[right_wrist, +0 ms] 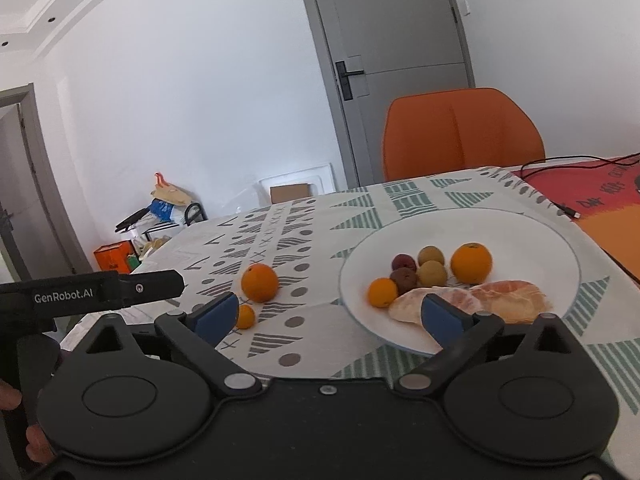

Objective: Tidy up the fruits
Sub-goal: 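Move both open tools back toward the last two oranges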

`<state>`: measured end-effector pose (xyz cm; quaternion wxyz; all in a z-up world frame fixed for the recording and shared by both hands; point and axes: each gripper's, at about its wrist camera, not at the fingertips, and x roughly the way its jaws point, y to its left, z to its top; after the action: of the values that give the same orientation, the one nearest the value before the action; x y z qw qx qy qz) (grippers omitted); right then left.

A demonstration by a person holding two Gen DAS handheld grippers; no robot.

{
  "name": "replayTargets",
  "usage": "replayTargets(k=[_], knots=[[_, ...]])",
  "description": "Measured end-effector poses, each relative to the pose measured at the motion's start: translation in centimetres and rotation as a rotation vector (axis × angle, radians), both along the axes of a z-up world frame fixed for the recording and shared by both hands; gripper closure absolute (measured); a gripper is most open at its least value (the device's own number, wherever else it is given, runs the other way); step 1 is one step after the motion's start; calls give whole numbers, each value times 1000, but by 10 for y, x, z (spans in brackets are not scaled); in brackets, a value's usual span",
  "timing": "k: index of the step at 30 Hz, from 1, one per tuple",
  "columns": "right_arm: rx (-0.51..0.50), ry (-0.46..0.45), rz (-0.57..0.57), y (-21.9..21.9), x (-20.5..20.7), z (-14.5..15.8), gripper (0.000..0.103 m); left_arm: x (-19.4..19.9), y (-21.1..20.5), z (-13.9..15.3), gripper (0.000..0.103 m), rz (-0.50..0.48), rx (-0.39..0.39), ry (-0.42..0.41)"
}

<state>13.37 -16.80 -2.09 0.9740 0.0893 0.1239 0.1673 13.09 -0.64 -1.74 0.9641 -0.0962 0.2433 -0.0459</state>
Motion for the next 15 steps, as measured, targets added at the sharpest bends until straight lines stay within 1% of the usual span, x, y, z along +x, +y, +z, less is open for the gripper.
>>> replayTargets(k=[10,15], knots=[[-37,0,62,23,-1,-1,4,-5,23,-4,9,39,-28,5],[-52,13,92,35,5,-2,5,-6,34,-9,9,48,-51,16]])
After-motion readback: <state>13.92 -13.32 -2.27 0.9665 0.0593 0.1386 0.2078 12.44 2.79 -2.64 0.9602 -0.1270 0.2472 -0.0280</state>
